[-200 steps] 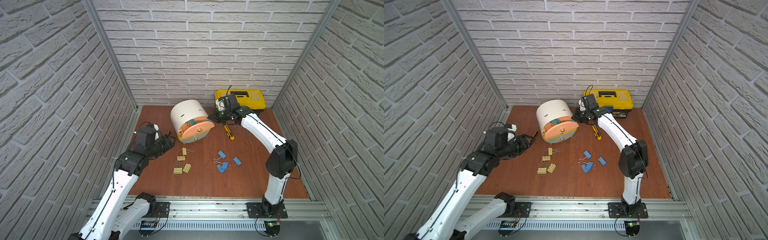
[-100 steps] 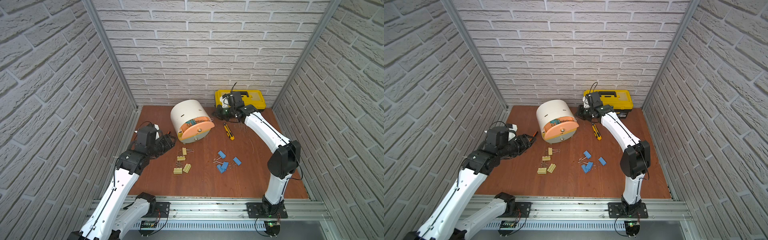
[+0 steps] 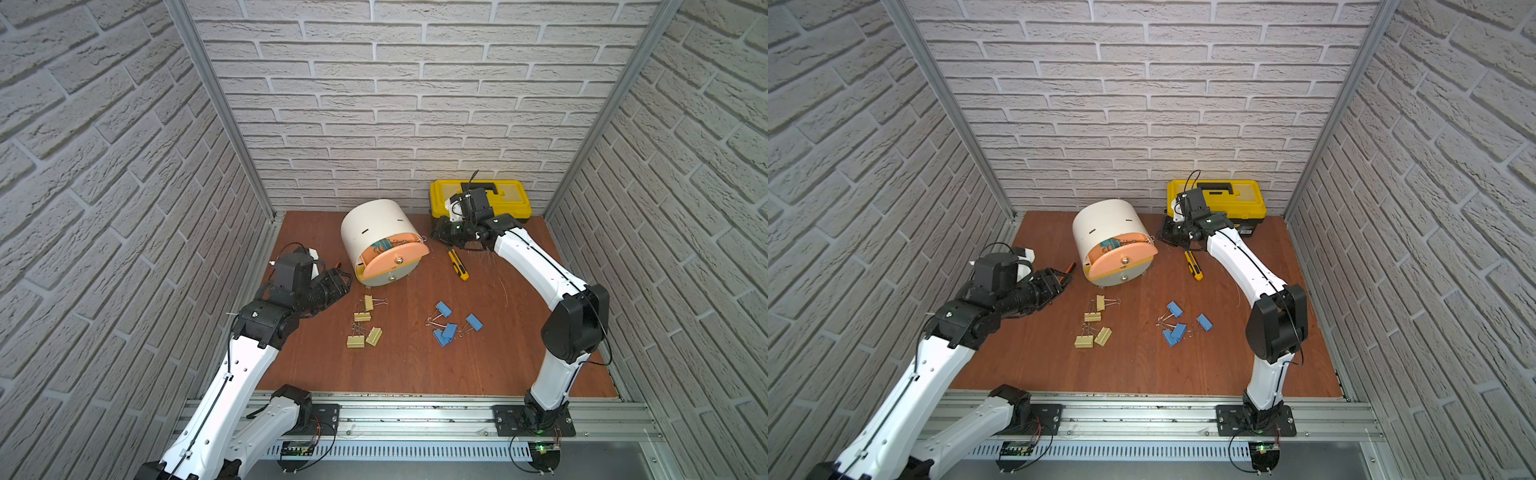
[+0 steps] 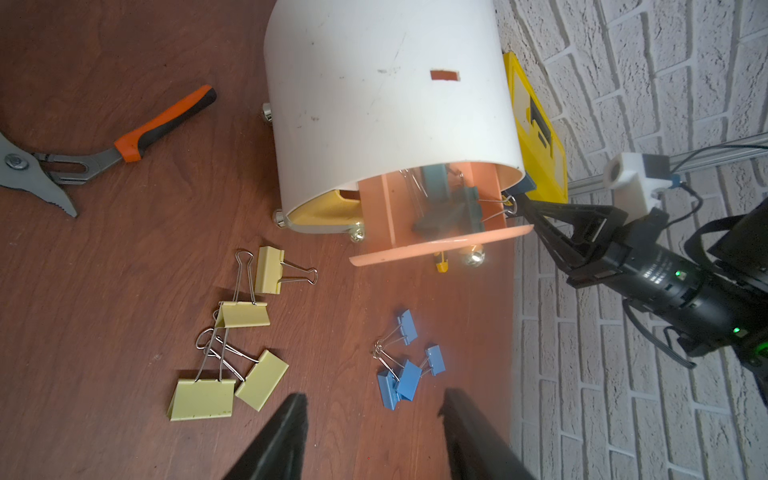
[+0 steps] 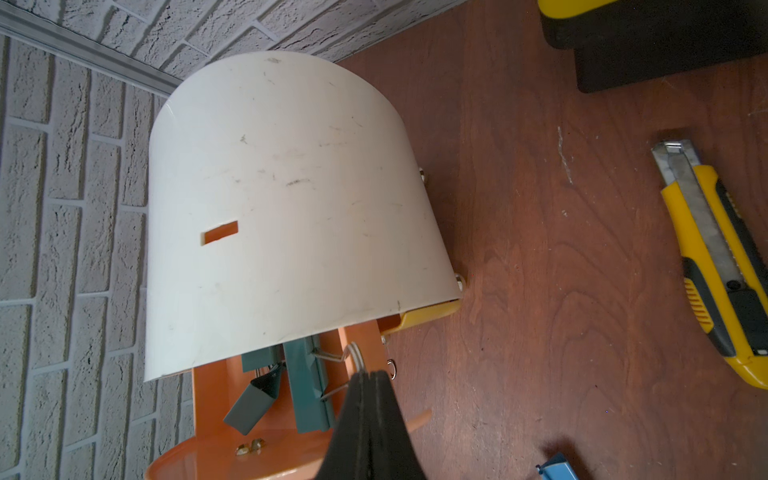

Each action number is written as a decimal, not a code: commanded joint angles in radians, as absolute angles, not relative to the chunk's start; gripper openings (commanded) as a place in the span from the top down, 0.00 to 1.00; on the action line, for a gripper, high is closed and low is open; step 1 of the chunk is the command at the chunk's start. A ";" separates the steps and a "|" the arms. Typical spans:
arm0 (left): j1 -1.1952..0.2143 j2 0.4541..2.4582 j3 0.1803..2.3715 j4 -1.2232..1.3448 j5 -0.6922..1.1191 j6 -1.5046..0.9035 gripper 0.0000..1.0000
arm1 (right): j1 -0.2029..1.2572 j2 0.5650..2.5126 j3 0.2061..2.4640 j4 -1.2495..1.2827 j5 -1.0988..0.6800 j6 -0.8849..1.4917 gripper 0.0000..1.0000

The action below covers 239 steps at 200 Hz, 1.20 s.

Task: Put the binder clips in the drawer according to color
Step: Adjust the binder clip at the drawer.

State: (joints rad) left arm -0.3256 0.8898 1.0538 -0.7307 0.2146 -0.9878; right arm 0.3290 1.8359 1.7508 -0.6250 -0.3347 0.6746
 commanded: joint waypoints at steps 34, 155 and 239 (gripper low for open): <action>-0.319 0.886 1.068 -0.714 0.215 -0.975 0.43 | 0.353 1.855 1.793 -0.609 -0.356 0.668 0.96; -0.320 0.894 1.072 -0.713 0.215 -0.974 0.43 | 0.362 1.858 1.810 -0.586 -0.358 0.670 0.97; -0.321 0.896 1.072 -0.713 0.215 -0.972 0.43 | 0.326 1.842 1.796 -0.590 -0.362 0.663 0.97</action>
